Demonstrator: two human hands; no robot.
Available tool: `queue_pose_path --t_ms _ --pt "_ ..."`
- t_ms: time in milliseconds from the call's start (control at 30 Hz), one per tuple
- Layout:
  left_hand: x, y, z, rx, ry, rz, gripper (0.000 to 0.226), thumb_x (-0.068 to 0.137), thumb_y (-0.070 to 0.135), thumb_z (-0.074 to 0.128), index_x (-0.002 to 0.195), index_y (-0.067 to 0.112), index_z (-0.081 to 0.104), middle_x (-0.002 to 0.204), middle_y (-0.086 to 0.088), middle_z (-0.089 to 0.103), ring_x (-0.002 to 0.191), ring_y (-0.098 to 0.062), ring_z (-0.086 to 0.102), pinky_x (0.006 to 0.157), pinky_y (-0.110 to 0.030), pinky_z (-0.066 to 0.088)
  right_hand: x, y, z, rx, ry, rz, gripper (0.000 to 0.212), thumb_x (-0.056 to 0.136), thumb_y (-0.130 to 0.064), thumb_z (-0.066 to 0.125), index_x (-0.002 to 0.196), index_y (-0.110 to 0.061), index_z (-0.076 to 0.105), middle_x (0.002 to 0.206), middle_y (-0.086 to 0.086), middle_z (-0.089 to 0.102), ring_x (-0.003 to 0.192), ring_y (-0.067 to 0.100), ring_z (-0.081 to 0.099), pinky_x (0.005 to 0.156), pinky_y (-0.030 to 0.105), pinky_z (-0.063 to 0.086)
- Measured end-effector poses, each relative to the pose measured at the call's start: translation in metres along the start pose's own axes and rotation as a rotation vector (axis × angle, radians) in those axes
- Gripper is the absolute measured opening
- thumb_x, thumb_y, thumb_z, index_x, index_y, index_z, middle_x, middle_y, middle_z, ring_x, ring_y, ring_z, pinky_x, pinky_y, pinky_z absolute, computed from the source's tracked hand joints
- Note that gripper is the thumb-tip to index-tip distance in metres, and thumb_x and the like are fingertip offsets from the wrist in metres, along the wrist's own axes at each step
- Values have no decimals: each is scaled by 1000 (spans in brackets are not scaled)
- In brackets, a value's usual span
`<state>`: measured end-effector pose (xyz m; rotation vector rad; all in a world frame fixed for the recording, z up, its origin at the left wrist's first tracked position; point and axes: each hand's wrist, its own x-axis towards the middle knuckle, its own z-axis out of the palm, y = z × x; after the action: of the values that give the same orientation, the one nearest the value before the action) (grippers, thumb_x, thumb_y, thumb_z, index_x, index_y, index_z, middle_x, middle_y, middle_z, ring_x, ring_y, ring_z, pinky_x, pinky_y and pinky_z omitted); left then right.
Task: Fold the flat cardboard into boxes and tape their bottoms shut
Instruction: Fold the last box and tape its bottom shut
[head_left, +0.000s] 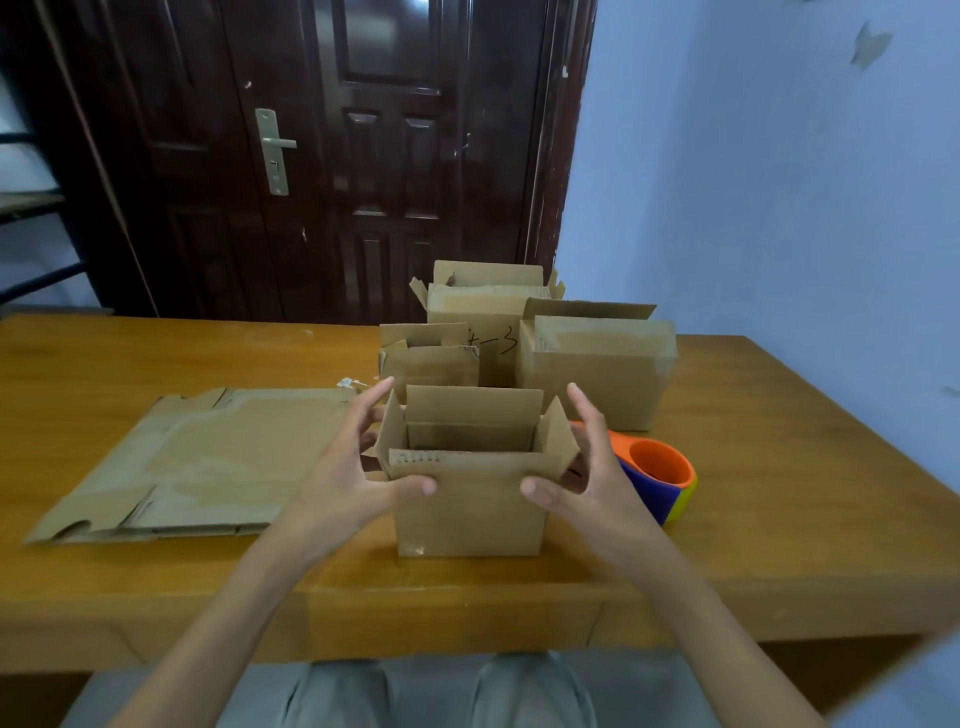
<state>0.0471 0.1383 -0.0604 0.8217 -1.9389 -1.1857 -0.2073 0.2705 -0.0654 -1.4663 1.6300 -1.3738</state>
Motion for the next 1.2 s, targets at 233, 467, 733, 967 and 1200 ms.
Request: queue_pose_path --t_ms 233,467,733,967,1200 --pt "21 0 7 117 111 56 113 69 42 92 161 39 28 150 10 53 135 -11 52 106 -41 55 30 8 4 -4 73 25 106 68 -75 83 156 -53 28 151 -27 47 138 7 51 107 36 55" --pt "40 -1 6 210 248 58 93 77 26 90 155 32 38 141 8 56 125 -9 51 76 -7 49 58 5 20 -25 111 65 89 86 -53 79 159 -35 33 142 -18 56 131 10 57 99 29 57" --pt "42 -11 -21 246 198 -105 143 57 51 96 166 30 6 171 1 24 153 -22 32 121 -53 37 56 -7 -22 -174 248 45 86 84 -63 73 157 -35 37 146 -16 53 129 7 55 105 35 52" --pt "71 -31 -55 116 -32 -320 170 36 86 87 166 34 -9 176 -1 7 158 -28 23 125 -53 29 98 8 -123 -162 598 259 120 69 -85 70 163 -23 26 166 9 31 149 30 38 118 52 37" --pt "91 -32 -37 -41 -225 -182 161 40 87 86 168 29 6 171 11 19 156 -15 25 127 -41 27 123 32 -121 55 298 361 125 69 -87 66 165 -21 21 169 8 33 153 33 33 121 53 32"
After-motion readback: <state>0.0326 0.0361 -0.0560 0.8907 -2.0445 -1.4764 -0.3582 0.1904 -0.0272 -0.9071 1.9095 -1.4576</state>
